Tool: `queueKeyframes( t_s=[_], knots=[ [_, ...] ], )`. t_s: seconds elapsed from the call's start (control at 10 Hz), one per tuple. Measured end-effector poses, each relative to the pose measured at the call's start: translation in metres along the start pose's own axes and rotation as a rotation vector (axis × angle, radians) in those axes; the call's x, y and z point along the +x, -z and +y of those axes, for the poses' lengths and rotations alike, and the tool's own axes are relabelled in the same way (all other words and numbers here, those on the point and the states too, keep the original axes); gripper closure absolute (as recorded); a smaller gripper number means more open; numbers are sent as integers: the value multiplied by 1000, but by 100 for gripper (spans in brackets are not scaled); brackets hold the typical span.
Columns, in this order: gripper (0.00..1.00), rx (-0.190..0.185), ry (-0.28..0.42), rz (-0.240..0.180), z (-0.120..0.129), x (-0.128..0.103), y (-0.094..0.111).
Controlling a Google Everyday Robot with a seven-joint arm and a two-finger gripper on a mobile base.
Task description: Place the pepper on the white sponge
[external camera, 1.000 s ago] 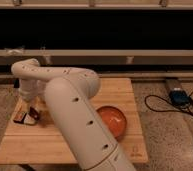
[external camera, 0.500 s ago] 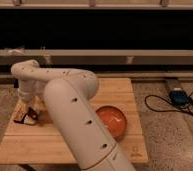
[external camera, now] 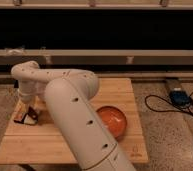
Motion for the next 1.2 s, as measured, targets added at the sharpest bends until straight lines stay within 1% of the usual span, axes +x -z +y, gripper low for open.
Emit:
queueKeyframes(
  t_s=[0.5,0.6,0.8,0.9,1.2],
  knots=[
    [20,16,4,-16,1,3,-1],
    [20,23,1,-21,-1,6,1],
    [20,47,0,-43,-4,10,16],
    [20,52,-2,-49,-6,12,20],
    [20,50,4,-49,-2,9,19]
  ],
)
